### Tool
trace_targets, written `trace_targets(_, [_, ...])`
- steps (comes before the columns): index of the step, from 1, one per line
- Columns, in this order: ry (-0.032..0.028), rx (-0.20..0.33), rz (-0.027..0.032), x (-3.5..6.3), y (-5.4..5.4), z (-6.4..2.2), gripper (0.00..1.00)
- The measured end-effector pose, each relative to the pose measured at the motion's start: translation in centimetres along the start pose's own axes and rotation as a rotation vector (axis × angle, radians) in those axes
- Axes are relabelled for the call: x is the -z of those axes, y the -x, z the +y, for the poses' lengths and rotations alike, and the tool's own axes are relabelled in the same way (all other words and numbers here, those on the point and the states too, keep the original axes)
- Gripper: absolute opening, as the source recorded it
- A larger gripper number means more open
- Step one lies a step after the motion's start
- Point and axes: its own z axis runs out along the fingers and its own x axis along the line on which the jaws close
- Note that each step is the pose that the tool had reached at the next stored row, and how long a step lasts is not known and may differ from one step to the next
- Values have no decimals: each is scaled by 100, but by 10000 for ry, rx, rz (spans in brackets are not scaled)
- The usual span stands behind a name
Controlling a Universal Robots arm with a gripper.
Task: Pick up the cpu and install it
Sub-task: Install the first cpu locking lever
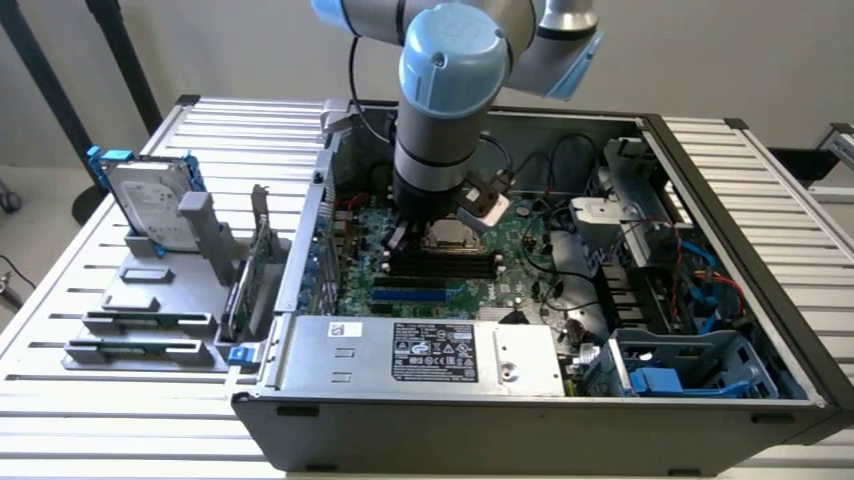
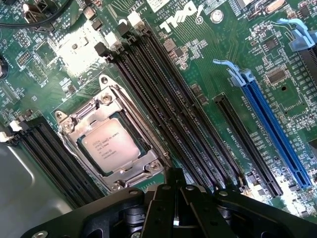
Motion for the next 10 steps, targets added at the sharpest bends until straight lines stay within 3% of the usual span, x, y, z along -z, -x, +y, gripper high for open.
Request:
trace_targets(7, [0, 21, -26, 10, -7, -9, 11])
trace_targets(10, [-2, 20, -26, 76, -14, -30, 11])
